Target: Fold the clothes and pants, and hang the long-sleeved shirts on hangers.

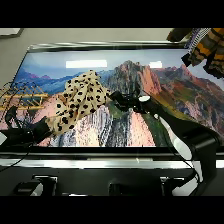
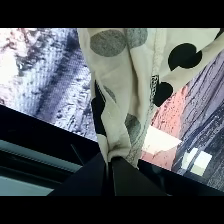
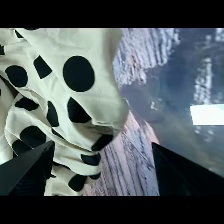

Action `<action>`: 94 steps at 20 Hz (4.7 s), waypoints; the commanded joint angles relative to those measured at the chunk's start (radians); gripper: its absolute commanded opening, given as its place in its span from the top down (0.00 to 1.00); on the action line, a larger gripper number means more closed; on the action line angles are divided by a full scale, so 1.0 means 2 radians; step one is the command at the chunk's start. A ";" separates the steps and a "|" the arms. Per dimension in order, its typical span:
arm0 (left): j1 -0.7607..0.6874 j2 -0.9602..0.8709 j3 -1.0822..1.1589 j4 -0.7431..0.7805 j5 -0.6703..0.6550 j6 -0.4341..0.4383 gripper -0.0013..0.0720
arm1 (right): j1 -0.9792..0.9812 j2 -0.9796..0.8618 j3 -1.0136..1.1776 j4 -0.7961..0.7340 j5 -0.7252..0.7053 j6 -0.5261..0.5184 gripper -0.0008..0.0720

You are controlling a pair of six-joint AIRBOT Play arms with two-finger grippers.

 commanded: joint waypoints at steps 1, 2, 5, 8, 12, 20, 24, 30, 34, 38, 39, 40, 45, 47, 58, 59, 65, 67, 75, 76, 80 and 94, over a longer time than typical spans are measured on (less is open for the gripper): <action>0.000 0.000 0.000 0.000 0.003 0.000 0.96 | 0.026 -0.024 0.029 0.011 -0.036 0.008 0.05; 0.000 0.000 0.000 0.000 0.003 0.000 0.96 | 0.030 -0.030 0.034 0.011 -0.041 0.025 0.05; 0.000 0.000 0.000 0.000 0.003 0.000 0.96 | 0.037 -0.044 0.047 0.012 -0.052 0.056 0.08; 0.000 0.000 0.000 0.001 0.003 0.000 0.96 | 0.044 -0.051 0.066 0.018 -0.074 0.067 0.34; 0.000 0.000 0.000 0.000 0.003 0.000 0.96 | 0.047 -0.055 0.075 0.005 -0.093 0.065 0.86; 0.000 0.000 0.000 0.001 0.006 0.002 0.96 | 0.046 -0.032 0.075 -0.059 -0.059 0.066 0.96; 0.000 0.000 0.019 -0.002 0.060 0.002 0.96 | 0.046 0.063 0.075 -0.226 -0.055 0.108 0.96; 0.000 0.000 0.140 -0.001 0.222 0.014 0.96 | 0.046 0.263 0.085 -0.555 -0.027 0.283 0.96; 0.000 0.007 0.270 -0.001 0.239 0.068 0.96 | 0.046 0.385 0.142 -0.685 0.072 0.307 0.96; 0.000 0.043 0.344 -0.001 0.239 0.072 0.96 | 0.046 0.501 0.188 -0.715 0.169 0.307 0.96; 0.000 0.058 0.348 -0.001 0.239 0.072 0.96 | 0.047 0.530 0.193 -0.714 0.186 0.308 0.96; 0.000 0.074 0.347 -0.001 0.238 0.072 0.96 | 0.047 0.554 0.197 -0.714 0.199 0.316 0.96; 0.000 0.121 0.347 -0.001 0.222 0.072 0.96 | 0.047 0.617 0.200 -0.714 0.204 0.375 0.96; 0.000 0.114 0.344 -0.001 0.215 0.072 0.96 | 0.047 0.602 0.200 -0.722 0.204 0.374 0.96; 0.000 -0.190 0.315 -0.008 0.318 0.105 0.96 | 0.047 0.253 0.200 -0.806 0.223 0.384 0.96; 0.000 -0.230 0.315 -0.020 0.329 0.105 0.96 | 0.047 0.216 0.200 -0.805 0.222 0.387 0.96; -0.033 -0.388 0.315 -0.046 0.308 0.105 0.96 | 0.047 0.058 0.200 -0.787 0.204 0.439 0.96; -0.039 -0.402 0.315 -0.074 0.290 0.105 0.91 | 0.047 0.049 0.200 -0.779 0.206 0.442 0.96; 0.052 -0.303 0.324 -0.097 0.150 0.094 0.03 | -0.036 0.204 0.200 -0.815 0.334 0.319 0.21; 0.068 -0.278 0.307 -0.087 0.123 0.094 0.03 | -0.071 0.221 0.200 -0.810 0.362 0.308 0.20; 0.085 -0.151 0.149 -0.084 0.077 0.059 0.03 | -0.248 0.234 0.165 -0.642 0.452 0.222 0.06; -0.085 0.044 -0.072 -0.105 0.021 -0.131 0.03 | -0.303 0.066 -0.021 -0.405 0.416 0.083 0.06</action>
